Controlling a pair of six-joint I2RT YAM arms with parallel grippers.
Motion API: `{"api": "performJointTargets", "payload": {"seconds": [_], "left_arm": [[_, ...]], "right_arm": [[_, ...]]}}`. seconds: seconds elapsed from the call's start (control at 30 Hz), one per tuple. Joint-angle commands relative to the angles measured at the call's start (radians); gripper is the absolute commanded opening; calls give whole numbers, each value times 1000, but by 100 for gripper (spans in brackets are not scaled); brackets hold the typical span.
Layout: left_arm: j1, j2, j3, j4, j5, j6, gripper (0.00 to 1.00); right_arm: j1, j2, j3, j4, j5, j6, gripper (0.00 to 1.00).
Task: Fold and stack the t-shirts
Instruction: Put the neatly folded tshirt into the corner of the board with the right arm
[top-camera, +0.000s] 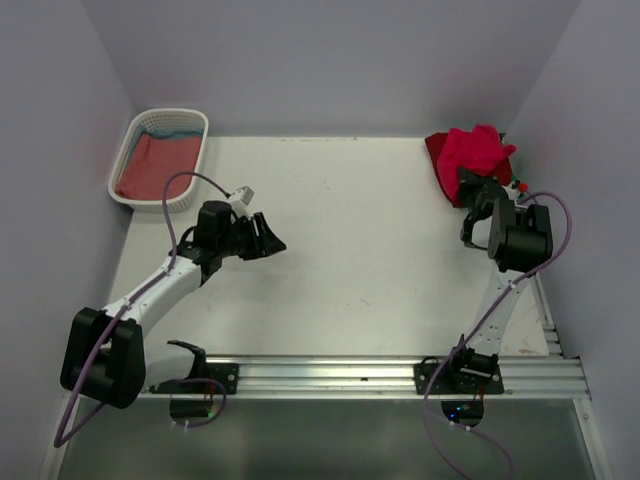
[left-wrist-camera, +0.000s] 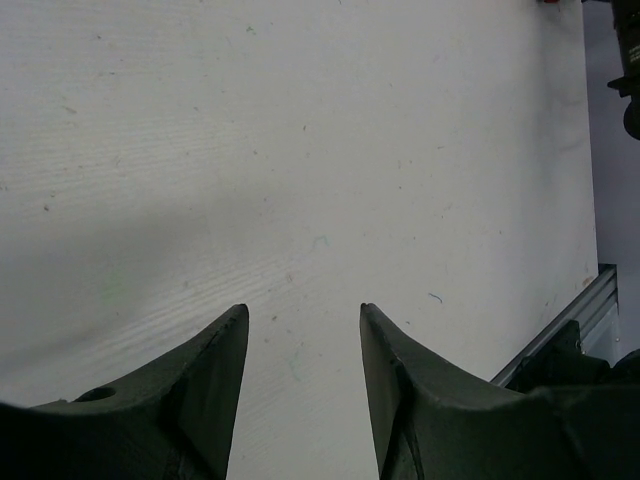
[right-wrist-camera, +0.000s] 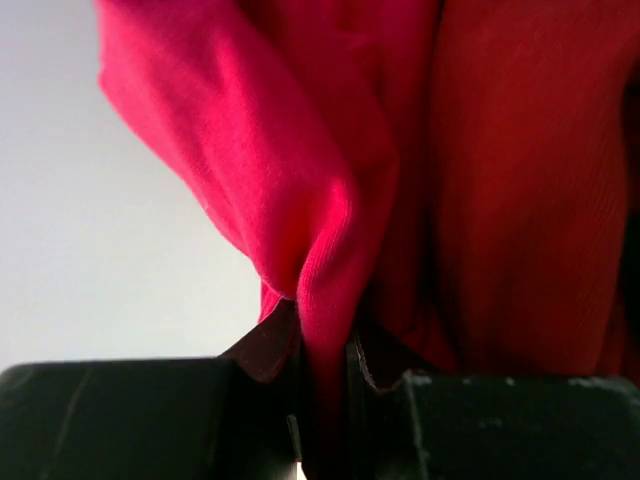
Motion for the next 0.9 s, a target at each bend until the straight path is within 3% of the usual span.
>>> {"api": "performJointTargets", "payload": {"seconds": [0.0, 0.13, 0.33, 0.5, 0.63, 0.7, 0.87], "left_arm": [[-11, 1, -23, 72, 37, -6, 52], [-13, -7, -39, 80, 42, 0, 52], [-14, -21, -60, 92, 40, -5, 51], [-12, -33, -68, 83, 31, 3, 51], [-12, -42, -69, 77, 20, 12, 50], [-12, -37, -72, 77, 20, 12, 50], [-11, -42, -83, 80, 13, 18, 49]], "right_arm": [[10, -263, -126, -55, 56, -99, 0], [45, -434, -191, -216, 200, -216, 0], [51, -451, -76, -278, 219, -261, 0], [45, -371, 39, -74, 109, -203, 0], [37, -246, 153, 200, 11, -71, 0], [25, -160, 254, 257, -23, 10, 0], [22, -84, 403, 354, -77, 32, 0]]}}
